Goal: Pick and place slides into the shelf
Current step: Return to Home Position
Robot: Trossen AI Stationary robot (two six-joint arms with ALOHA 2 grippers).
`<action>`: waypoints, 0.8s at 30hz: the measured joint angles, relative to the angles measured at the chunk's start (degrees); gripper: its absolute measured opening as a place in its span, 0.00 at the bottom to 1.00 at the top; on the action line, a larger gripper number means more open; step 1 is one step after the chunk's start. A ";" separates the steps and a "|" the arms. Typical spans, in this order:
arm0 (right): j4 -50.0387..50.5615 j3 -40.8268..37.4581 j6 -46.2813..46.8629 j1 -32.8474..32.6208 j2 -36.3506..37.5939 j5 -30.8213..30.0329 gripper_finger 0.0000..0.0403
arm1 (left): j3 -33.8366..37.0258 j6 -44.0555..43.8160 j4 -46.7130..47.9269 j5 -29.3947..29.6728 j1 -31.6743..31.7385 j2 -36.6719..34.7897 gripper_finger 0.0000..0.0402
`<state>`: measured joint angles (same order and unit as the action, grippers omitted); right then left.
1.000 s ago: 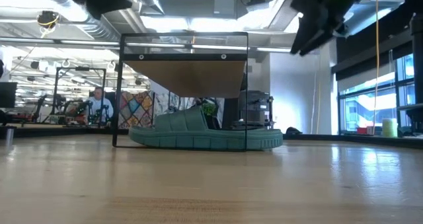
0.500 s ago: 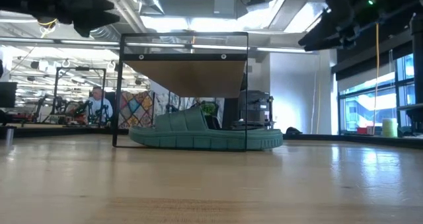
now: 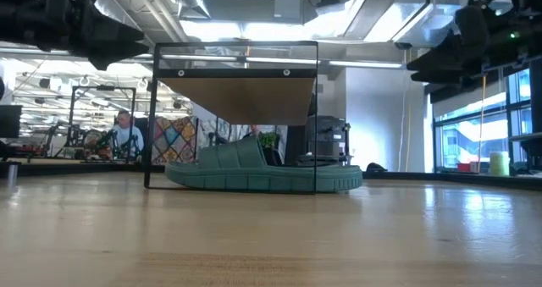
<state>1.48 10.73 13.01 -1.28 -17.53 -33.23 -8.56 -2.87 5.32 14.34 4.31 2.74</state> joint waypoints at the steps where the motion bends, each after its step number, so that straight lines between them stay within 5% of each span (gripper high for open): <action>1: -0.20 -0.86 -0.04 0.00 1.34 0.00 0.51 | 0.37 -0.02 -0.01 0.01 0.17 -0.82 0.54; 15: 1.94 -7.88 -4.26 -0.02 17.58 0.53 0.51 | 4.34 -0.09 -1.34 3.28 0.31 -2.64 0.54; 24: 2.77 -7.68 -5.89 -0.02 17.50 1.46 0.51 | 4.40 0.24 -0.49 4.15 0.29 -2.62 0.54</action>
<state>4.25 3.05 7.13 -1.30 -0.03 -31.77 -4.16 -2.63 4.83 18.49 4.60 0.12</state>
